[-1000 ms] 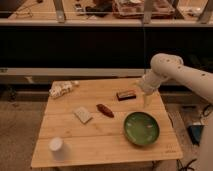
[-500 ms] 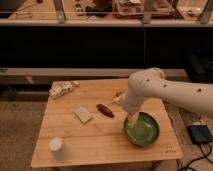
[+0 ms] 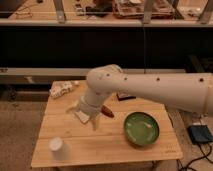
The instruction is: Move the arm in a circular motion
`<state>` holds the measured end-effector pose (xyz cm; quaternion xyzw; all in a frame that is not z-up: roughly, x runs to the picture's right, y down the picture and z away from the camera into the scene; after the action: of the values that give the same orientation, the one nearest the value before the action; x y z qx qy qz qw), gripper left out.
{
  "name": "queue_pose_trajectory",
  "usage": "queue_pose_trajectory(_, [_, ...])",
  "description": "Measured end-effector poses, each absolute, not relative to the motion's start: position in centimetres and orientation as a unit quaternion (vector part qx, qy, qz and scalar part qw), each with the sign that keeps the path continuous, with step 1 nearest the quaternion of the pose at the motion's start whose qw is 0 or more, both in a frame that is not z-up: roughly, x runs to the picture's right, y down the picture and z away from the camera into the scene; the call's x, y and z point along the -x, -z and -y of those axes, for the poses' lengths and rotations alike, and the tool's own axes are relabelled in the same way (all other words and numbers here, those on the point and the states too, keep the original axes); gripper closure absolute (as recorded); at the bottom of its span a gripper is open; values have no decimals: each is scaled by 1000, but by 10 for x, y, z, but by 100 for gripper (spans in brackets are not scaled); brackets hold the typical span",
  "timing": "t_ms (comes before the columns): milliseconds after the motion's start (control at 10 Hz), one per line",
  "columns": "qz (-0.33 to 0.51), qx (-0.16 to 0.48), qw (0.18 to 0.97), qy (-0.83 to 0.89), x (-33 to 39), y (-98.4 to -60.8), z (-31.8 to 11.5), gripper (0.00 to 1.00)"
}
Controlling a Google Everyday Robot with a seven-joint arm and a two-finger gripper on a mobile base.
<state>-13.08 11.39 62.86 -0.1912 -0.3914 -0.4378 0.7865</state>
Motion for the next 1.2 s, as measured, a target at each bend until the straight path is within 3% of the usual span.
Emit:
queue_pose_trajectory(300, [404, 186, 788, 425, 138, -684, -56, 20])
queue_pose_trajectory(600, [305, 187, 871, 336, 16, -782, 31, 20])
queue_pose_trajectory(800, [234, 196, 914, 266, -69, -819, 62, 20])
queue_pose_trajectory(1200, [105, 236, 953, 160, -211, -821, 55, 20])
